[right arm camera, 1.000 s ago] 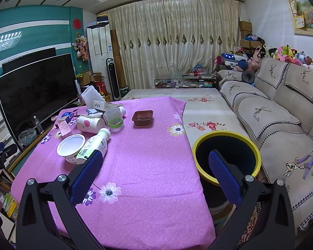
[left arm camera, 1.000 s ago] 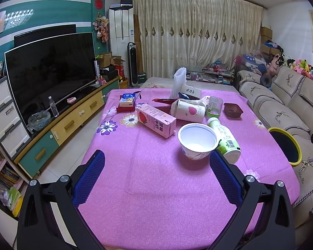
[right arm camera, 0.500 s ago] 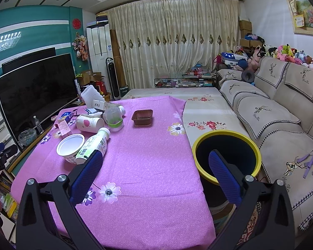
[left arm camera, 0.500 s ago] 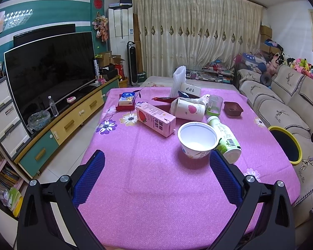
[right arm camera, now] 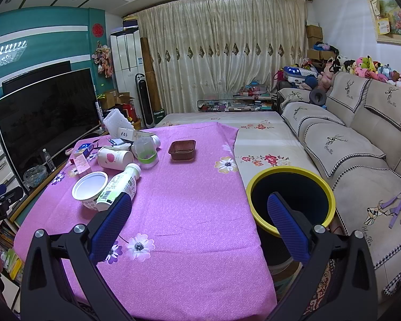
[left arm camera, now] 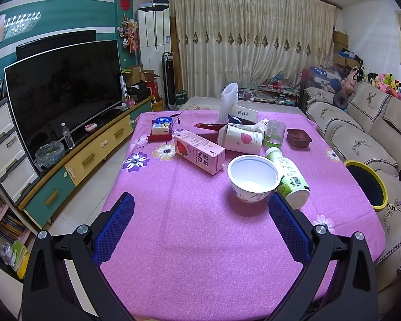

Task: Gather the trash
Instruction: 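Grasp the white-green plastic bottle with the right gripper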

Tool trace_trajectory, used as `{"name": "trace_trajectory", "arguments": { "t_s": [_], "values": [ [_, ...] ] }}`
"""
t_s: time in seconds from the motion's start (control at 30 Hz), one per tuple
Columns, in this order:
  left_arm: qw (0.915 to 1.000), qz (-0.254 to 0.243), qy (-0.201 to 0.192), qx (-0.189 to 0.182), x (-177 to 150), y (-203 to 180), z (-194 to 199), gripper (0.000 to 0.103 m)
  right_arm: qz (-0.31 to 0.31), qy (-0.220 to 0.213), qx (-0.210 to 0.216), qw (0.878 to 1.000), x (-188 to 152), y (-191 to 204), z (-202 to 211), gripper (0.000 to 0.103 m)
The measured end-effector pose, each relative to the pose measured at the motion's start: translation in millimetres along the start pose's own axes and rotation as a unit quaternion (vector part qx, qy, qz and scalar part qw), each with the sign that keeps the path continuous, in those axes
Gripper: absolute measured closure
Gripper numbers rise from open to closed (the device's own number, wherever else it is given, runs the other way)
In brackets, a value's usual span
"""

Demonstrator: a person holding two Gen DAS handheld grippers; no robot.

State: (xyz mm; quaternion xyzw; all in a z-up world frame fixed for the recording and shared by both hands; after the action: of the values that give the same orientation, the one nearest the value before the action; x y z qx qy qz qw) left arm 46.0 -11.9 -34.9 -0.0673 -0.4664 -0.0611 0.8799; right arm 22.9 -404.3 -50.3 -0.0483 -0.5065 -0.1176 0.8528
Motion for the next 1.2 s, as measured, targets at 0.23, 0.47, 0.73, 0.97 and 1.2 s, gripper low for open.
{"name": "trace_trajectory", "arguments": {
  "t_s": [0.23,0.47,0.73,0.97,1.2],
  "values": [
    [1.0000,0.000,0.000,0.000,-0.3,-0.3,-0.1,0.004,0.000,0.000,0.000,1.000,0.8,-0.3,0.2,0.006],
    [1.0000,0.002,0.001,0.002,-1.5,1.4,-2.3,0.004,0.000,0.006,0.008,1.000,-4.8,6.4,-7.0,0.006],
    [1.0000,0.003,0.008,0.004,-3.3,6.5,-10.7,0.004,0.024,0.037,0.078,0.996,-22.8,64.6,-37.7,0.006],
    [0.9998,0.011,0.018,0.005,-5.2,15.4,-22.6,0.004,0.061,0.052,0.116,0.990,-38.9,128.0,-61.8,0.010],
    [0.9993,0.021,0.031,0.006,-6.8,27.7,-36.4,0.004,0.086,0.093,0.112,0.986,-50.1,168.6,-93.0,0.024]
  ]
}}
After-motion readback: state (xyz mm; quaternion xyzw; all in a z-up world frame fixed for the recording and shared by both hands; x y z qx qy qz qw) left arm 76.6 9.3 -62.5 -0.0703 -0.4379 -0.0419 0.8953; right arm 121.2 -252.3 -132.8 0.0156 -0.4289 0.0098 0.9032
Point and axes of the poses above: each gripper's, at about its wrist camera, not at the fingertips, and z roughly against the way its jaws point, y to its left, x to its top, the point moved 4 cm from there along -z, roughly the way its jaws point, and after that the axes turned 9 degrees about -x, right-handed, at the moved point
